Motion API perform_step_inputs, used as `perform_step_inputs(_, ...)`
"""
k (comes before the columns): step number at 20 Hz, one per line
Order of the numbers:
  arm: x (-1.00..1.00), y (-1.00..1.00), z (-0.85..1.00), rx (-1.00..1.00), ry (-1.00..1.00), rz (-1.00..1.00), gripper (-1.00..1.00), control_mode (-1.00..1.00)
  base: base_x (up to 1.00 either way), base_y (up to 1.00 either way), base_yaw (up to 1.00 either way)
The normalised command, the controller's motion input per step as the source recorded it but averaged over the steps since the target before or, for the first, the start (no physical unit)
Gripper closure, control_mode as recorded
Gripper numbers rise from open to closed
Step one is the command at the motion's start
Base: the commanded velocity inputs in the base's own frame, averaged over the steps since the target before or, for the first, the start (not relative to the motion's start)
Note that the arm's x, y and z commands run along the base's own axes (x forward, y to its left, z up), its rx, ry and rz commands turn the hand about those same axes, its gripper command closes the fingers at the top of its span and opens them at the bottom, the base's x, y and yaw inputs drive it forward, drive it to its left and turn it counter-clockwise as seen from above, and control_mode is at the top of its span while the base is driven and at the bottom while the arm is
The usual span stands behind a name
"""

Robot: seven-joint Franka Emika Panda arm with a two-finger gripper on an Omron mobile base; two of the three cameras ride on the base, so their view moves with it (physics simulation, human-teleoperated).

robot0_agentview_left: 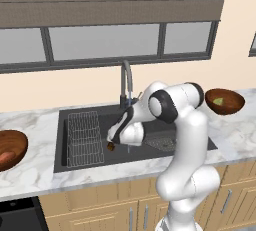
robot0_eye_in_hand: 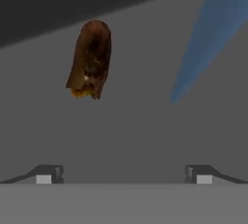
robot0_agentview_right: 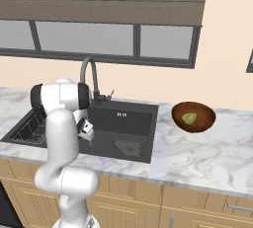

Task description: Pick the sweet potatos from the sink and place them in one bowl. Place the lemon wedge in the other bowl. Then turn off the sink faucet.

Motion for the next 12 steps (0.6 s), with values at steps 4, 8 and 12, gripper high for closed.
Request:
perform_step_inputs(4, 0.49, 0.15, -0.23, 0.0, -0.06, 0.0, -1.0, -1.0, 0.0, 0.0, 0.0)
perform_step_inputs(8, 0.55, 0.15, -0.3, 0.0, -0.04, 0.0, -1.0, -1.0, 0.0, 0.0, 0.0)
perform_step_inputs(12, 0.5, 0.11, -0.23, 0.0, -0.03, 0.0, -1.0, -1.0, 0.0, 0.0, 0.0)
